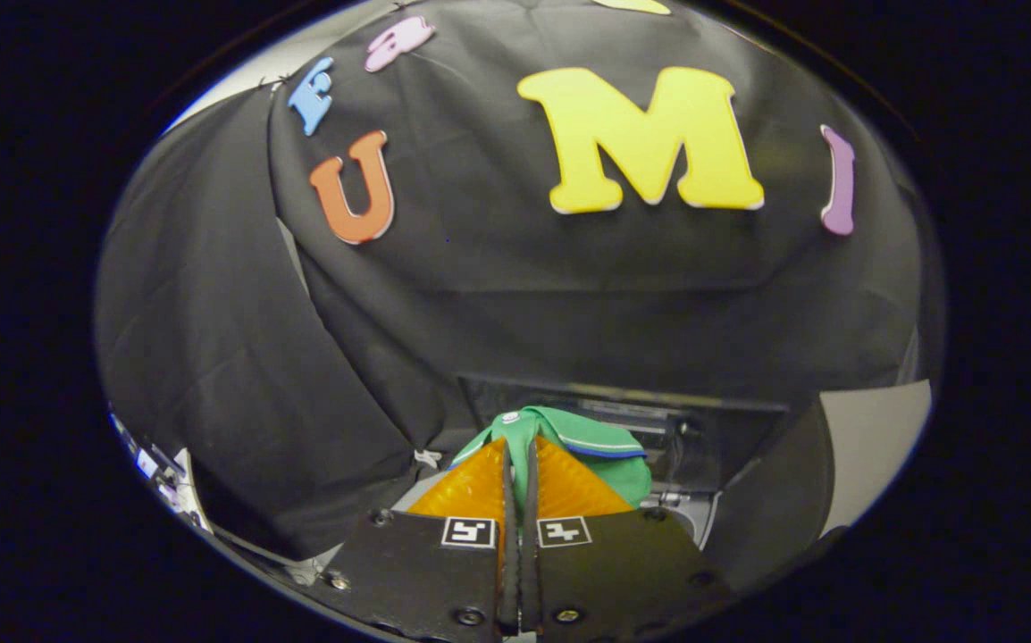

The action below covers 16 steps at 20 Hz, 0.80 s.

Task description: Put the clothes into the washing machine and then close the washing machine lid.

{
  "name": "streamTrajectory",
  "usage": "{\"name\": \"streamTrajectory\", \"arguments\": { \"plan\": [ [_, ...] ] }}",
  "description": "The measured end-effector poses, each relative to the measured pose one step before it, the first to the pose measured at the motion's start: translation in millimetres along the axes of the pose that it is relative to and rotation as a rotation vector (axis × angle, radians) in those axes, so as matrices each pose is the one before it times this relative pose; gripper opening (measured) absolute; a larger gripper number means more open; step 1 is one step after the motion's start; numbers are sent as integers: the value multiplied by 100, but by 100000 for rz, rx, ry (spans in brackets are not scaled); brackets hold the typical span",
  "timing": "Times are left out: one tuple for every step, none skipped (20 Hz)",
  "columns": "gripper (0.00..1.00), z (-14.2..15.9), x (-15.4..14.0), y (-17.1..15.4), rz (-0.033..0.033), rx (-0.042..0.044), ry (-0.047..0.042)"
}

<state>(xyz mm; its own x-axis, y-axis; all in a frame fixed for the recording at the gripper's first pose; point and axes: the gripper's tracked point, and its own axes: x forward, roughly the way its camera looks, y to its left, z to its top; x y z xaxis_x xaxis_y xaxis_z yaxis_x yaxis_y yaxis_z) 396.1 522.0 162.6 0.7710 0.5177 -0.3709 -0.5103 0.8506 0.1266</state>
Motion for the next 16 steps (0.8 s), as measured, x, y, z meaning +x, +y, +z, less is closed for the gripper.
{"name": "streamTrajectory", "arguments": {
  "plan": [
    [4, -1213, 631, -447, -1218, 1789, 3319],
    [4, -1125, 780, -626, -1517, 1073, 2798],
    [4, -1085, 623, -589, -1752, 718, 2791],
    [5, -1102, 551, -699, -1607, 892, 2418],
    [4, -753, 670, -317, -1752, 647, 2449],
    [4, -963, 981, -360, -1606, 932, 2703],
    [5, -848, 940, -333, -756, 1407, 2540],
    [4, -950, 966, -650, -1373, 600, 2494],
    [4, -751, 642, -276, -1060, 733, 2040],
    [4, -995, 724, -245, -731, 525, 2419],
    [4, -810, 601, -236, -784, 621, 2394],
    [4, -914, 843, -477, -891, 872, 2365],
    [4, -935, 850, -415, -923, 1225, 2487],
    [4, -785, 908, -251, -861, 1366, 2344],
    [4, -574, 653, -450, -1123, 1441, 2561],
    [4, -644, 752, -415, -1070, 1454, 2374]
  ]
}}
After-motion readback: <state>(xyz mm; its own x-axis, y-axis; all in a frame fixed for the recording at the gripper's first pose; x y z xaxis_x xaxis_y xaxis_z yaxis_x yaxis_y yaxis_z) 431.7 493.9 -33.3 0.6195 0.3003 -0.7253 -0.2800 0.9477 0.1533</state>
